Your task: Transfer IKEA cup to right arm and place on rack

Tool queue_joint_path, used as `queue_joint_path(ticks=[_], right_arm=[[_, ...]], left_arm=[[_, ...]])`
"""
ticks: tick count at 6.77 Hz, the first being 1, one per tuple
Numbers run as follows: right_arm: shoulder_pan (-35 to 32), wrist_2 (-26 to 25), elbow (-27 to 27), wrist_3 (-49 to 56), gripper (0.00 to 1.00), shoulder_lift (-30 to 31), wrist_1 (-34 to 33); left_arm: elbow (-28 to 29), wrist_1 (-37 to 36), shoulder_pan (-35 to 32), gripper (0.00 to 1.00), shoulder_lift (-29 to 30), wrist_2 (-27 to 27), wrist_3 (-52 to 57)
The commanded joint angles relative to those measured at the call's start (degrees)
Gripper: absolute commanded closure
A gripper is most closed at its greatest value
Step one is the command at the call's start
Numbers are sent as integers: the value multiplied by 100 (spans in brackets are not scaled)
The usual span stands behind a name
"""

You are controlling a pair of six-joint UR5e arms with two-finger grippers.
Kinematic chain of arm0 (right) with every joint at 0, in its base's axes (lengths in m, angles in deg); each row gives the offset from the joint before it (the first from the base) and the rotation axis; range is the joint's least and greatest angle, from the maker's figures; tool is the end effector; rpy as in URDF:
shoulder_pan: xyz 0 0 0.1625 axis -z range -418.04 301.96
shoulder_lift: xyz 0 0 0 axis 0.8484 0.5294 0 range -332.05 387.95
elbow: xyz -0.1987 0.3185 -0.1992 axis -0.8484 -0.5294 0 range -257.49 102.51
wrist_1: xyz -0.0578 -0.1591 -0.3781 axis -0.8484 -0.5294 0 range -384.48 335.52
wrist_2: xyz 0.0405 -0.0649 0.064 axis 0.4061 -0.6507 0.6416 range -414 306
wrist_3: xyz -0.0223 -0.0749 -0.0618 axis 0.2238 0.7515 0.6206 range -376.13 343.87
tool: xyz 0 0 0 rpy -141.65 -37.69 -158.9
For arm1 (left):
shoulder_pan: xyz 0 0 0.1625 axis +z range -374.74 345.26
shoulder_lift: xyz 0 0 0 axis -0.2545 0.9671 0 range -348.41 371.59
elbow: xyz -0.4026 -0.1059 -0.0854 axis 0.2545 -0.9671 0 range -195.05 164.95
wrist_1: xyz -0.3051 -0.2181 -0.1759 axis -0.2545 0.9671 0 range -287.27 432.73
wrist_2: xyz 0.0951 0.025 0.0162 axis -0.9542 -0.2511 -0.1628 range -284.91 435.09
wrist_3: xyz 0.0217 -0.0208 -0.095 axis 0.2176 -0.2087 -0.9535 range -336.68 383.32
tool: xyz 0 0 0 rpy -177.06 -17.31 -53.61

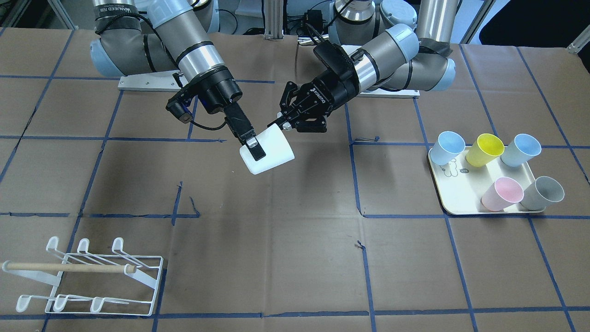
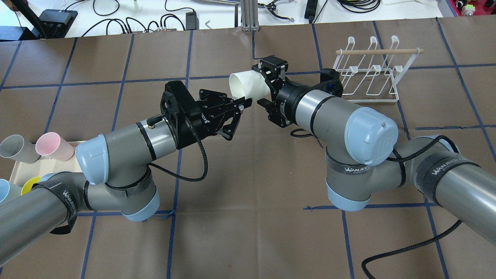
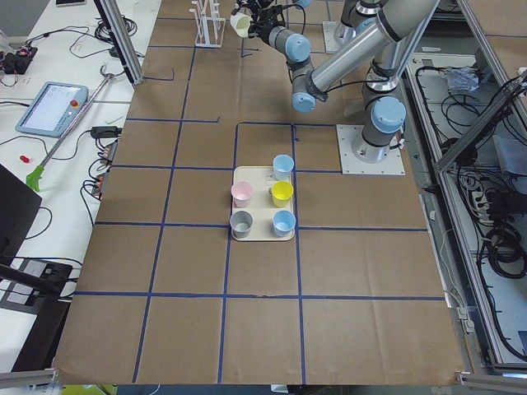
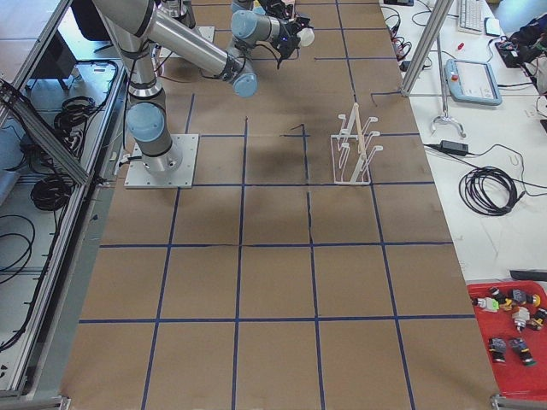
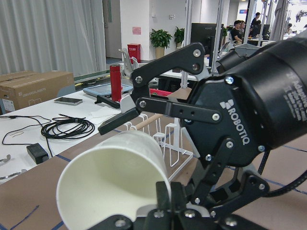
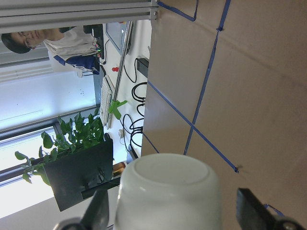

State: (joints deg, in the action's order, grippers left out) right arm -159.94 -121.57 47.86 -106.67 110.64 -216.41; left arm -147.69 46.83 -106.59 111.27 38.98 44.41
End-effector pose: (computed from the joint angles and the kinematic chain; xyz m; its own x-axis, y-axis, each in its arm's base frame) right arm 0.2651 -0.4272 0.3570 -0.0975 0.5048 -0.8577 0.8377 0.5070 0.2032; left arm -0.2268 -0.4011 0.3342 -0.5227 0.8524 0.0132 0.2170 0.1480 -0.9649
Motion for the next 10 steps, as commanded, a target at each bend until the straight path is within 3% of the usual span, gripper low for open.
queue_joint_path(ticks=[1,2,3,4,5,7,8,10], right_arm=[[-23,15,-1,1,34,1,-2],[-23,15,-1,10,34,1,-2],[-23,15,-1,1,36,1,-2],[-23,24,-1,1,37,1,-2],[-23,24,-1,1,37,1,-2],[-23,42,-1,10,42,1,-2],[-14,42,-1,97,45,-7,-2],[99,33,-97,446,61,-51,-2]], left_arm=[[1,-2,0,94,-19,-1,1],[1,6,0,90,-28,-1,1],[62,6,9,75,-28,-9,-8],[71,6,9,54,-36,-18,-95],[71,6,18,44,-37,-18,-105],[80,15,35,11,-45,-18,-105],[89,15,96,2,-45,-18,-131],[71,24,568,2,-54,8,-149]])
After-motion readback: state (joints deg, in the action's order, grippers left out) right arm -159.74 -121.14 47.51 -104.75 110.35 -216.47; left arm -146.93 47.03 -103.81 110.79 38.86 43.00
